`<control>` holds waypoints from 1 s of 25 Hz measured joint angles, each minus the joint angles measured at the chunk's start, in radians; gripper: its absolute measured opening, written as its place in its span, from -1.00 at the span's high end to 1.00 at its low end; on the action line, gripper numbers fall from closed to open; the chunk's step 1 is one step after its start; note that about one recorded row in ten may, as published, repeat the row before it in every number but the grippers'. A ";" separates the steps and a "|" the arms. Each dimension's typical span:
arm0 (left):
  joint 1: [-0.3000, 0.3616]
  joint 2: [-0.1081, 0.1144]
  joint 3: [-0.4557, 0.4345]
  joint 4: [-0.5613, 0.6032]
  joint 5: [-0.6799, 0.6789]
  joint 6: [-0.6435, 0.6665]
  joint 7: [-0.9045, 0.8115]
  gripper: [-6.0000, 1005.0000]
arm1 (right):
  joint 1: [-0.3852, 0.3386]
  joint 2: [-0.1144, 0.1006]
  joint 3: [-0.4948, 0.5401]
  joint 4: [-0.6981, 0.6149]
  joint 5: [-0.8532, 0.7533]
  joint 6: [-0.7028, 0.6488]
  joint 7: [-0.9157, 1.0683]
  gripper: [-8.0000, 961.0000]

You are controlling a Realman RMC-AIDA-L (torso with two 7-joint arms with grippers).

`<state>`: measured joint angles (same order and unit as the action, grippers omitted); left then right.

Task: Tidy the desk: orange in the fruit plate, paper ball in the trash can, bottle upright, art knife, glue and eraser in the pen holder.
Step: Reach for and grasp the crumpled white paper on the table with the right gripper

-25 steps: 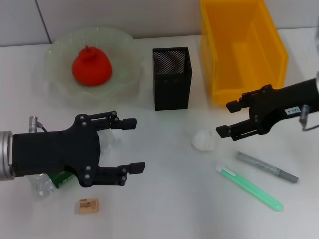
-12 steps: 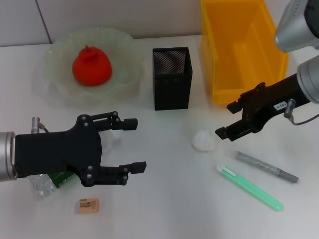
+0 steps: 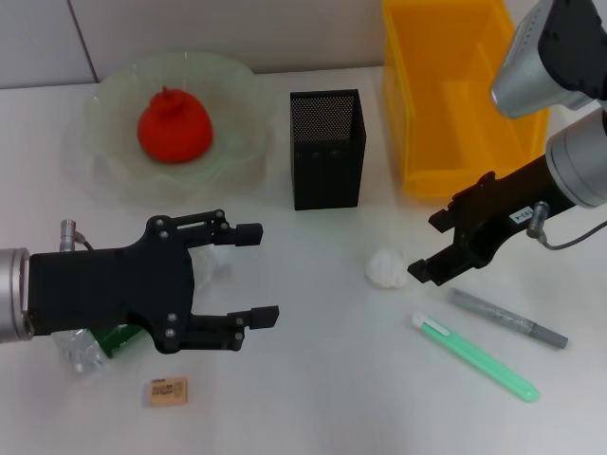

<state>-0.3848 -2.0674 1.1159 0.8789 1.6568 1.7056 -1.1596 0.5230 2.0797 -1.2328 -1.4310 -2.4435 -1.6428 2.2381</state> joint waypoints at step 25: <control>0.002 0.000 0.008 -0.006 0.003 -0.011 0.004 -0.56 | 0.044 0.002 -0.130 0.136 -0.036 0.145 0.001 -0.46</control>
<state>-0.3824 -2.0678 1.1234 0.8729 1.6598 1.6948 -1.1558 0.5672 2.0816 -1.3630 -1.2951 -2.4794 -1.4974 2.2391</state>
